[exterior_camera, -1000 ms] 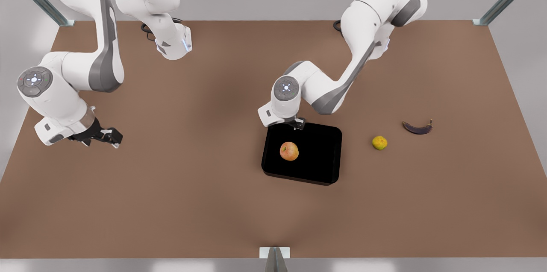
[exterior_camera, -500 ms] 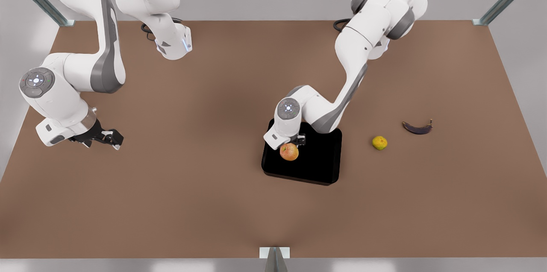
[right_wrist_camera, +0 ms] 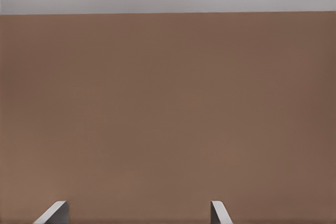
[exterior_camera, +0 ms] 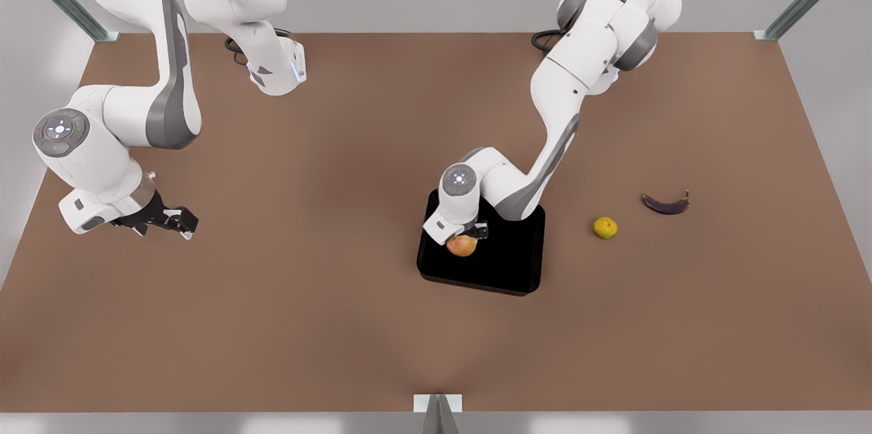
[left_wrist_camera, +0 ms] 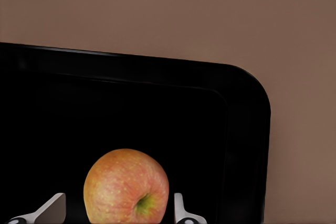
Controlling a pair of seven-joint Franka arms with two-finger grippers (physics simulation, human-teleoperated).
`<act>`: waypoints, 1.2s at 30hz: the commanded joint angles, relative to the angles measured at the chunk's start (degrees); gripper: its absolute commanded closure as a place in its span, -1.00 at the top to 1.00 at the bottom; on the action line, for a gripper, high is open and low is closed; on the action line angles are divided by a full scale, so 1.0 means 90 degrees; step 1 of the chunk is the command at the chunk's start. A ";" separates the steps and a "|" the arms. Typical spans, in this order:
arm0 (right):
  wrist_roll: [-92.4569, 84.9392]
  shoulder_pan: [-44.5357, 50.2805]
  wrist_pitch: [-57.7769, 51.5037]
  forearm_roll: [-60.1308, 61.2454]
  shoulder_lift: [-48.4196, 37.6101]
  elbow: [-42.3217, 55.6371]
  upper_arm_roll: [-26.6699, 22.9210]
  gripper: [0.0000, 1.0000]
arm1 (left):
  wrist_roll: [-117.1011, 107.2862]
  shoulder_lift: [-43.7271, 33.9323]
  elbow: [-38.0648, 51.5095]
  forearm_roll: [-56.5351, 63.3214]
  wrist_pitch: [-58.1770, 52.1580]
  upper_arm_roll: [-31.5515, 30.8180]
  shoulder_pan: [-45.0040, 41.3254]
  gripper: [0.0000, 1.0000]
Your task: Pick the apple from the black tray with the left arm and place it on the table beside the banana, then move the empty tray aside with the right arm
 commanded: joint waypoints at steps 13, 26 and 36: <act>0.0021 0.0000 -0.0001 0.0006 -0.0006 0.0002 -0.0002 1.00 | -0.0110 0.0000 -0.0080 0.0095 0.0368 0.0021 0.0003 1.00; 0.0021 0.0000 -0.0001 -0.0004 -0.0006 0.0002 -0.0002 1.00 | -0.0022 0.0088 -0.0178 0.0368 0.0515 0.0090 0.0012 1.00; 0.0011 0.0010 -0.0001 -0.0004 0.0043 0.0021 -0.0002 1.00 | -0.0051 0.0157 -0.0353 0.0358 0.0798 0.0148 0.0012 1.00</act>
